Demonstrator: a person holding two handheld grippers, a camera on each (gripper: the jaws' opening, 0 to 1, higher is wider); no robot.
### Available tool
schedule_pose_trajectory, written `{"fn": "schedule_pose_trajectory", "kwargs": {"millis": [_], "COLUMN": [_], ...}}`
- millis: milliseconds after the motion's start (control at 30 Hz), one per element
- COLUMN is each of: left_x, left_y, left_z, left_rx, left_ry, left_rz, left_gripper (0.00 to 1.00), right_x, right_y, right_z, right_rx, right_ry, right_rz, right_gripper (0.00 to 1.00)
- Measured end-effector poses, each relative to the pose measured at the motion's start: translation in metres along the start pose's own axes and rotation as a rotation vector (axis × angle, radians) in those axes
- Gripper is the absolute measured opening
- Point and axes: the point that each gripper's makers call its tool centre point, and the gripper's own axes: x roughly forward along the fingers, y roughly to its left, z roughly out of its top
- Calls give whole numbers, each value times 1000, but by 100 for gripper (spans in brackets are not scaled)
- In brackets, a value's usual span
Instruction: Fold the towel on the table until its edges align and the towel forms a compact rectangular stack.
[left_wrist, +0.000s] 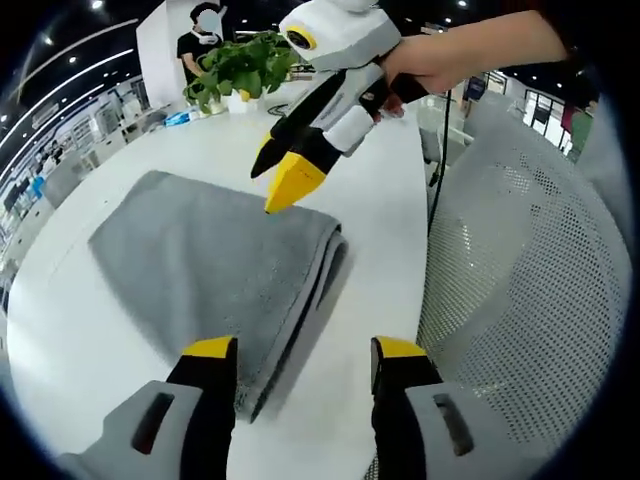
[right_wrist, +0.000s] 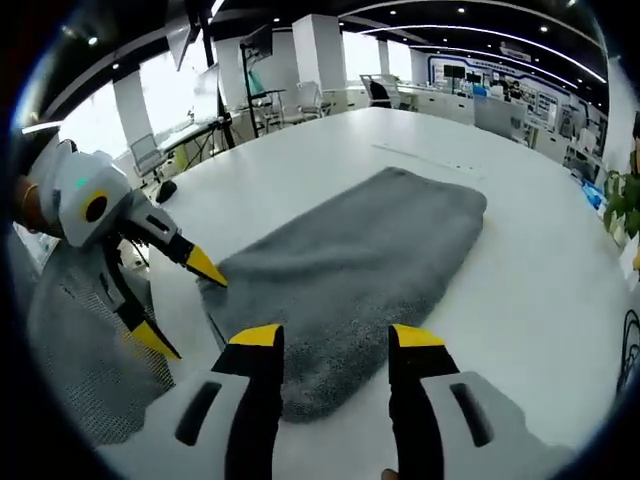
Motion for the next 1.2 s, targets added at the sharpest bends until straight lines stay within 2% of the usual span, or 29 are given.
{"fn": "schedule_pose_trajectory", "kwargs": {"millis": [300, 500, 733, 900, 1033, 1133, 1200], "left_x": [6, 13, 19, 24, 26, 26, 25], "left_y": [4, 9, 9, 11, 18, 24, 21], "left_z": [0, -3, -4, -6, -7, -6, -6], "left_rx": [55, 56, 57, 50, 42, 7, 9], "left_ry": [27, 32, 47, 44, 37, 24, 23], "left_rz": [2, 5, -11, -18, -2, 3, -12], "left_gripper": [50, 47, 44, 43, 34, 27, 27], "right_x": [5, 9, 15, 16, 18, 19, 18], "right_y": [20, 32, 41, 44, 45, 46, 49], "right_z": [-17, -24, -40, -42, -45, -48, -49], "right_rx": [-35, -66, -126, -144, -141, -189, -217], "right_ry": [24, 41, 83, 94, 91, 96, 98], "right_rz": [41, 68, 112, 125, 131, 136, 141], "right_gripper": [39, 38, 36, 36, 36, 37, 39]}}
